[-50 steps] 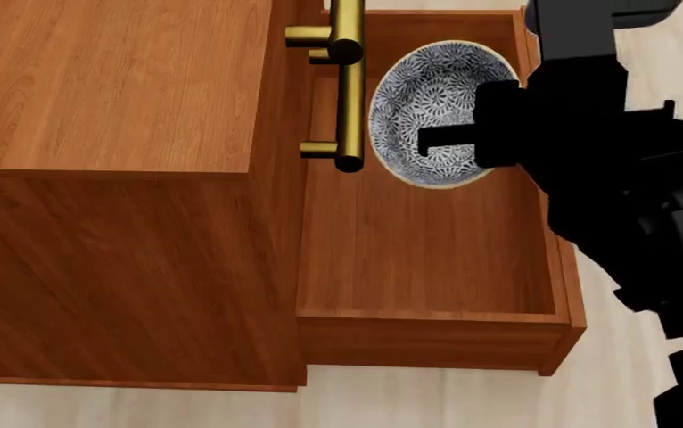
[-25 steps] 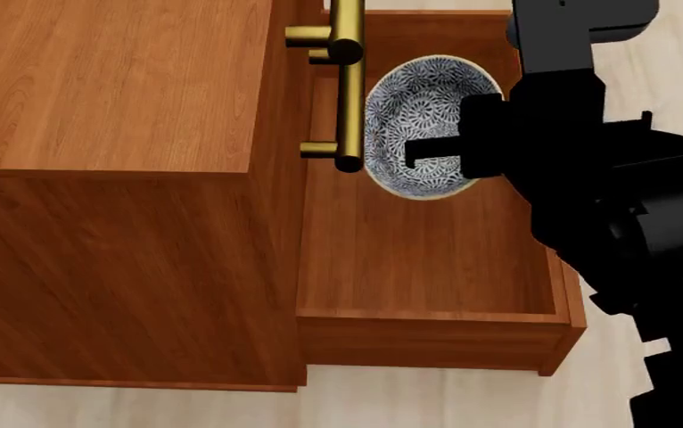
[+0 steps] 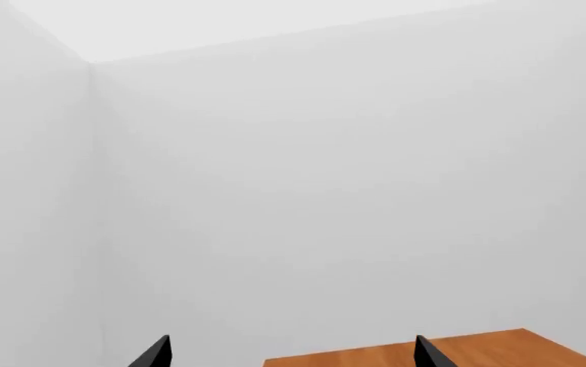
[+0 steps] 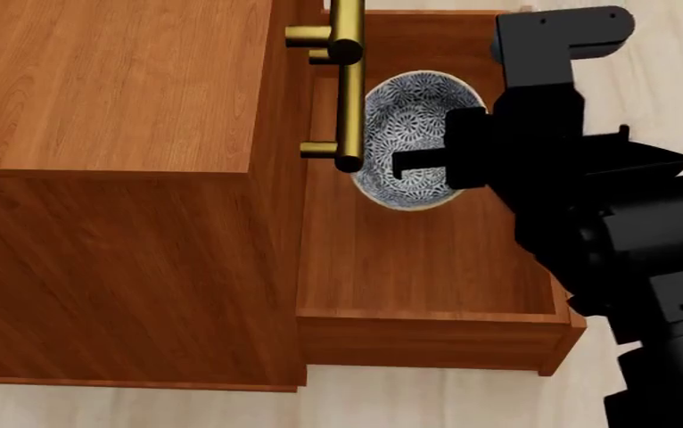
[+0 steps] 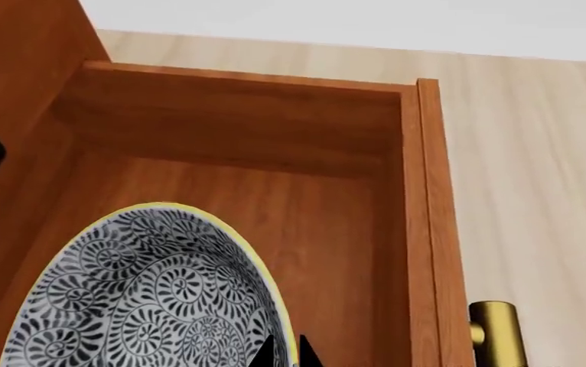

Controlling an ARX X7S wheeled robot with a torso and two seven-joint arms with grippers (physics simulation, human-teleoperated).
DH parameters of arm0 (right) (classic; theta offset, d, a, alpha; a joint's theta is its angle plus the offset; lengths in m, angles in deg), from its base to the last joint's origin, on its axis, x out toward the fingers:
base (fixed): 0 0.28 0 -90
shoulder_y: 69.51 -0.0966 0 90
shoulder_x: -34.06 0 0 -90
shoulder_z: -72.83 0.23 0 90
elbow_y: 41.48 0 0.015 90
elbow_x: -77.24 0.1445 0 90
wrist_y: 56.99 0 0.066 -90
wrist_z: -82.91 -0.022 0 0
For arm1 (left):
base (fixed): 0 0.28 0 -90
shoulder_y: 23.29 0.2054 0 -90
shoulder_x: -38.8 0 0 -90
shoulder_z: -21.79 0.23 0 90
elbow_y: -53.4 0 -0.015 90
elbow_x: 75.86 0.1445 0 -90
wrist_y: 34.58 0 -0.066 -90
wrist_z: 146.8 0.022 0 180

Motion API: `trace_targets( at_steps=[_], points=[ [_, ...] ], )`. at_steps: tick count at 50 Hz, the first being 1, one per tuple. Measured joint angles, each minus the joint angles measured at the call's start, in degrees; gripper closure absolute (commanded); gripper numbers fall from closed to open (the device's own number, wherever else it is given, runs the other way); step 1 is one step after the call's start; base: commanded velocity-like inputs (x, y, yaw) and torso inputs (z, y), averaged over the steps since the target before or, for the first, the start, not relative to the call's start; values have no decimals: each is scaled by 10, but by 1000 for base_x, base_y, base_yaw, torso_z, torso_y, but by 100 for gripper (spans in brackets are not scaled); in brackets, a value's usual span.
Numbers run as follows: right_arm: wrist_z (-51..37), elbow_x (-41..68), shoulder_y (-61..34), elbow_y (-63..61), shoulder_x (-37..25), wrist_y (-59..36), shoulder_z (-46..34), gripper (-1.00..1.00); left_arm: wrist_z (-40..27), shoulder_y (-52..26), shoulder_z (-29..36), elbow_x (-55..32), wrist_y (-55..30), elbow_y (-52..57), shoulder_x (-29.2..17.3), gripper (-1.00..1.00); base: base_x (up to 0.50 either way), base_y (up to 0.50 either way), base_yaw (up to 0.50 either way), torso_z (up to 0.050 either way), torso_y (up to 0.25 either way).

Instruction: Put the bowl in the bottom drawer of the cabinet.

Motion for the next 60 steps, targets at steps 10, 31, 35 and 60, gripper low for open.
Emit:
trace_targets(
  at_steps=[10, 31, 35, 60],
  points=[
    [5, 1, 4, 12, 5, 6, 0, 100, -1, 0, 1, -1, 0, 0, -1, -100, 4, 0, -1, 0, -4],
    [24, -17, 2, 32, 13, 17, -1, 100, -2, 0, 0, -5, 3, -1, -2, -100, 5, 1, 0, 0, -7],
    [29, -20, 1, 34, 14, 18, -1, 100, -2, 0, 0, -5, 3, -1, -2, -100, 5, 1, 2, 0, -9],
    [73, -26, -2, 30, 22, 19, 4, -100, -6, -1, 1, -8, 2, -1, -3, -100, 5, 0, 0, 0, -8]
  ],
)
